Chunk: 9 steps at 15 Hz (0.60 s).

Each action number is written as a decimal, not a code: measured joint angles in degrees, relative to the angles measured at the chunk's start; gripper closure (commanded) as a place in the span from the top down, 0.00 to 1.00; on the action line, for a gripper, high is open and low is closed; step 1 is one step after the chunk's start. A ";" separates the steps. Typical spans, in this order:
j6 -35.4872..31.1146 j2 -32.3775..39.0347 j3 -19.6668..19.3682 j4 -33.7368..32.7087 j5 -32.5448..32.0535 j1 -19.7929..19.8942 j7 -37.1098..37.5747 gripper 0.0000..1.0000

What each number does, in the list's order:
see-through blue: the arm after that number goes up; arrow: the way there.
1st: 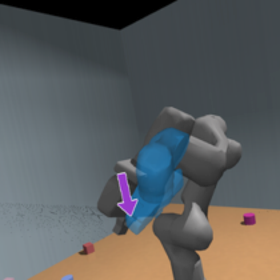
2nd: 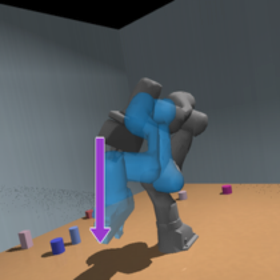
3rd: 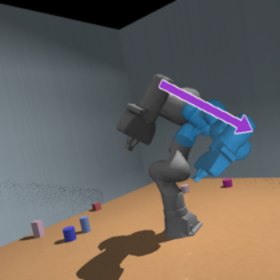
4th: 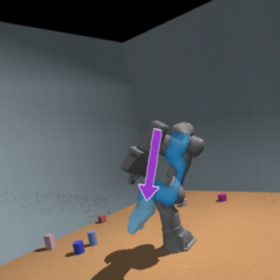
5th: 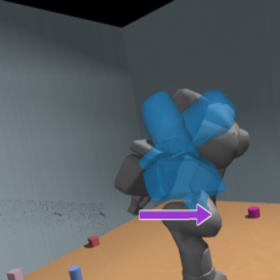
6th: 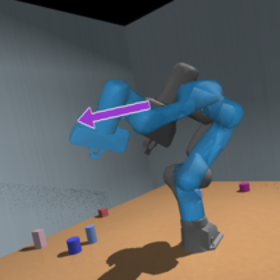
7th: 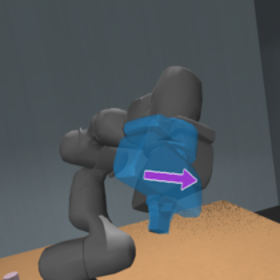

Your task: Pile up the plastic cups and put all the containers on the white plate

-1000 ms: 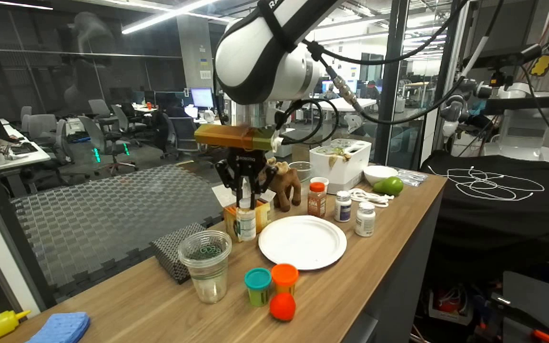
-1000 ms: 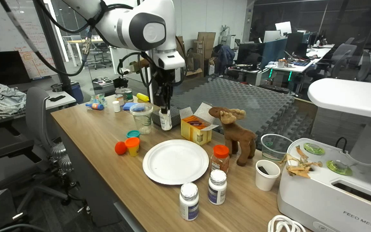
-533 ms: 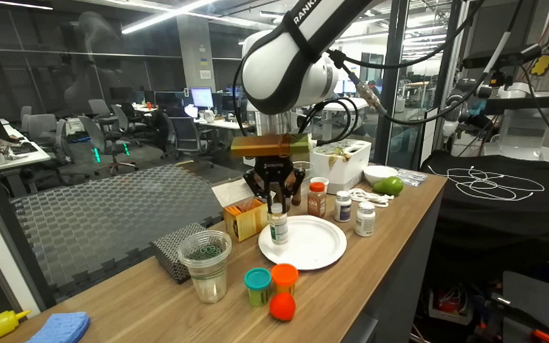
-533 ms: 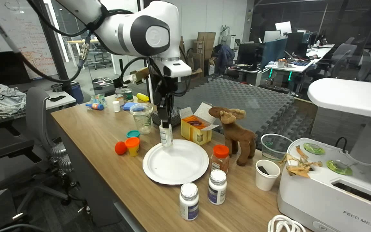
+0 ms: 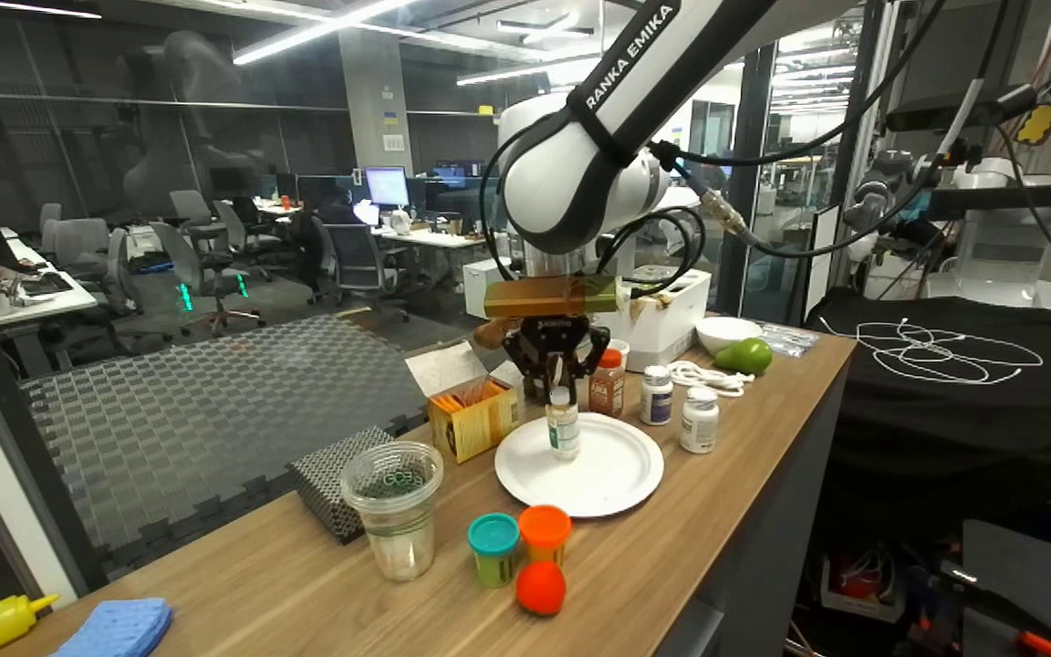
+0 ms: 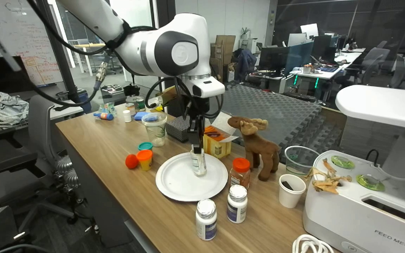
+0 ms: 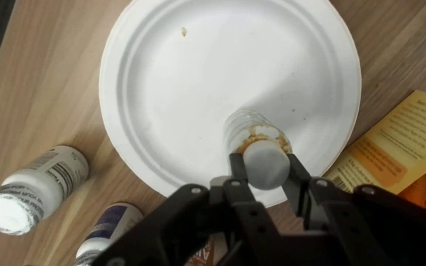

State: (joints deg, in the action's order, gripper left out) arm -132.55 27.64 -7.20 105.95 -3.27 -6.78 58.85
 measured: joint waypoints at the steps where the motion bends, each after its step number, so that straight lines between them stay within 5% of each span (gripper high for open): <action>1: -0.49 0.00 -0.33 -0.01 0.00 0.25 0.03 0.15; 9: -4.15 0.65 -0.42 -0.04 3.63 2.29 0.91 0.15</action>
State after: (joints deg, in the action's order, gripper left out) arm -136.70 28.29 -7.62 105.91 0.36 -4.50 59.75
